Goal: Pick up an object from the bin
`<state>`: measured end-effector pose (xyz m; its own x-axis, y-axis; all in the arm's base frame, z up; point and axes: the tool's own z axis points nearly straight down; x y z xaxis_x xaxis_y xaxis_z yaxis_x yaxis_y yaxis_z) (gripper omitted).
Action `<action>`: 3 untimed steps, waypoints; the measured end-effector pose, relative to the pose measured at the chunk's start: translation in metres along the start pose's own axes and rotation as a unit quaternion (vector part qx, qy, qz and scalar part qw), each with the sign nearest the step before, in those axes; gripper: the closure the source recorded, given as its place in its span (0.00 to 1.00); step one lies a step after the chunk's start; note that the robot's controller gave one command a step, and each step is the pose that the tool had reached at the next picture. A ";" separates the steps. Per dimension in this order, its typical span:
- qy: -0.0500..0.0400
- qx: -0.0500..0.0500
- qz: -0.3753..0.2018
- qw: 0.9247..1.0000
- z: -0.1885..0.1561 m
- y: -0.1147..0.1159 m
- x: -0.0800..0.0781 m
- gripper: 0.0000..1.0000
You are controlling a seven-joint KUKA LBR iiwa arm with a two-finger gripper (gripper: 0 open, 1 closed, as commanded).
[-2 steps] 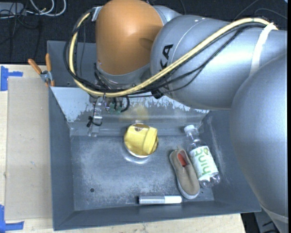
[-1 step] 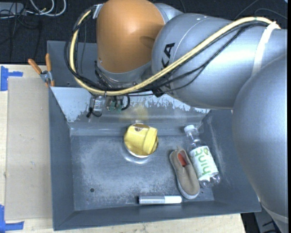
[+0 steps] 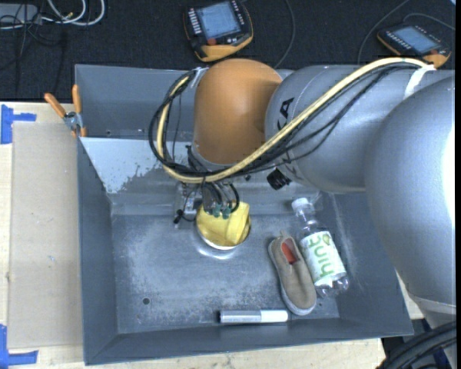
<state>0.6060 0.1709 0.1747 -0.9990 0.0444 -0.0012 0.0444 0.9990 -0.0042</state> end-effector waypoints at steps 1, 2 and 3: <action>0.001 0.000 -0.262 0.965 0.011 0.050 0.020 1.00; -0.004 -0.001 -0.265 0.964 -0.099 0.049 0.017 1.00; -0.003 -0.001 -0.228 0.974 -0.063 0.022 0.003 1.00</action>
Offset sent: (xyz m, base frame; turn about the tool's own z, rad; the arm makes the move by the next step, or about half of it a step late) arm -0.0174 0.0495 -0.0109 -0.5297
